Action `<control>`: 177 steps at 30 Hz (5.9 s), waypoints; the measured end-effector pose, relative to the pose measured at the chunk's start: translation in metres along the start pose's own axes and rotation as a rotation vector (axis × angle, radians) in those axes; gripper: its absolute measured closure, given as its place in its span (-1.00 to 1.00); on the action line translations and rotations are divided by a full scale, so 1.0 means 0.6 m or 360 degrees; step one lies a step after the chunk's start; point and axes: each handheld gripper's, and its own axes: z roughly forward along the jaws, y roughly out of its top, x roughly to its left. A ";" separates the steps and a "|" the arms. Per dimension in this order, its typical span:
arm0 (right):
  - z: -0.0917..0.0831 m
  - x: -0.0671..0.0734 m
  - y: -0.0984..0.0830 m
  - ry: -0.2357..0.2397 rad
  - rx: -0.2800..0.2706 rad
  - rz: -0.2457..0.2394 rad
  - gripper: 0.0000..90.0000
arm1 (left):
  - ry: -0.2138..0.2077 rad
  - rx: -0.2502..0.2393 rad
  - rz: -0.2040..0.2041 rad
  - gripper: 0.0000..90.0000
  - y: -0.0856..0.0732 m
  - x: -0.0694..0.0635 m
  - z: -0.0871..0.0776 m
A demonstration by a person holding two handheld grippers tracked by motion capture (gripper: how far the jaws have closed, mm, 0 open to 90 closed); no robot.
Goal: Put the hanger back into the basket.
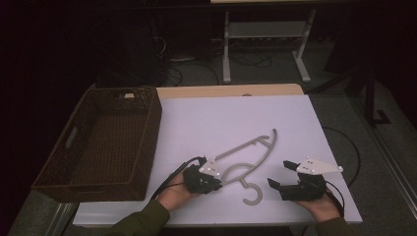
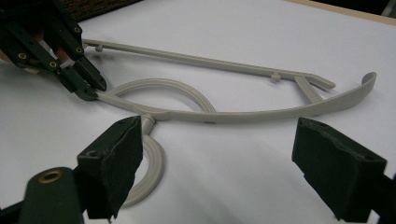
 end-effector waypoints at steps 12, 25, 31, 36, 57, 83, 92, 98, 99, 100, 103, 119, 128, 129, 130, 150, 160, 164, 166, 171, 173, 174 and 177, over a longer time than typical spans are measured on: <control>-0.009 -0.007 0.001 -0.0038 -0.0052 0.0015 -0.65 | 0.0002 0.0015 -0.0027 0.83 0.006 0.004 -0.008; -0.017 -0.010 0.003 -0.0088 -0.0102 0.0039 -0.65 | 0.0019 -0.0131 -0.0065 0.83 0.019 0.007 -0.047; -0.019 -0.011 0.003 -0.0094 -0.0115 0.0048 -0.65 | 0.0011 -0.0159 -0.0080 0.83 0.019 0.010 -0.054; -0.020 -0.012 0.003 -0.0109 -0.0127 0.0045 -0.65 | -0.0003 -0.0206 -0.0107 0.83 0.020 0.015 -0.064; -0.024 -0.012 0.004 -0.0126 -0.0145 0.0046 -0.64 | 0.0026 -0.0342 -0.0197 0.83 0.022 0.036 -0.113; -0.025 -0.013 0.004 -0.0143 -0.0157 0.0057 -0.64 | 0.0077 -0.0522 -0.0266 0.84 0.032 0.049 -0.169; -0.026 -0.014 0.004 -0.0146 -0.0162 0.0069 -0.64 | 0.0109 -0.0618 -0.0297 0.84 0.040 0.065 -0.222; -0.025 -0.014 0.005 -0.0144 -0.0165 0.0069 -0.64 | 0.0160 -0.0682 -0.0325 0.84 0.038 0.077 -0.268; -0.025 -0.014 0.005 -0.0145 -0.0166 0.0069 -0.64 | 0.0171 -0.0692 -0.0333 0.84 0.036 0.079 -0.275; -0.025 -0.014 0.005 -0.0145 -0.0166 0.0069 -0.64 | 0.0175 -0.0699 -0.0338 0.84 0.033 0.082 -0.282; -0.025 -0.014 0.005 -0.0146 -0.0167 0.0075 -0.64 | 0.0201 -0.0722 -0.0356 0.84 0.024 0.088 -0.302; -0.025 -0.015 0.004 -0.0152 -0.0162 0.0081 -0.64 | 0.0318 -0.0788 -0.0435 0.84 -0.020 0.108 -0.366; -0.026 -0.015 0.004 -0.0154 -0.0164 0.0076 -0.64 | 0.0408 -0.0822 -0.0484 0.84 -0.047 0.117 -0.398; -0.026 -0.015 0.004 -0.0153 -0.0161 0.0085 -0.64 | 0.0419 -0.0824 -0.0492 0.84 -0.051 0.118 -0.401; -0.026 -0.015 0.004 -0.0153 -0.0161 0.0085 -0.64 | 0.0429 -0.0831 -0.0500 0.84 -0.054 0.119 -0.405; -0.026 -0.015 0.004 -0.0159 -0.0161 0.0087 -0.64 | 0.0618 -0.0846 -0.0636 0.84 -0.128 0.137 -0.470; -0.025 -0.016 0.005 -0.0160 -0.0163 0.0088 -0.64 | 0.0715 -0.0845 -0.0706 0.84 -0.171 0.136 -0.504; -0.024 -0.016 0.005 -0.0161 -0.0163 0.0084 -0.64 | 0.0749 -0.0840 -0.0737 0.84 -0.191 0.134 -0.518; -0.024 -0.017 0.005 -0.0162 -0.0167 0.0086 -0.64 | 0.0765 -0.0827 -0.0757 0.84 -0.201 0.132 -0.526; -0.024 -0.017 0.005 -0.0165 -0.0164 0.0087 -0.64 | 0.0770 -0.0774 -0.0784 0.84 -0.222 0.128 -0.536; -0.024 -0.018 0.005 -0.0168 -0.0166 0.0091 -0.64 | 0.0775 -0.0750 -0.0796 0.84 -0.231 0.125 -0.540; -0.024 -0.018 0.005 -0.0169 -0.0163 0.0090 -0.63 | 0.0778 -0.0741 -0.0799 0.84 -0.237 0.123 -0.542; -0.023 -0.019 0.005 -0.0175 -0.0162 0.0096 -0.64 | 0.0763 -0.0737 -0.0830 0.84 -0.259 0.119 -0.547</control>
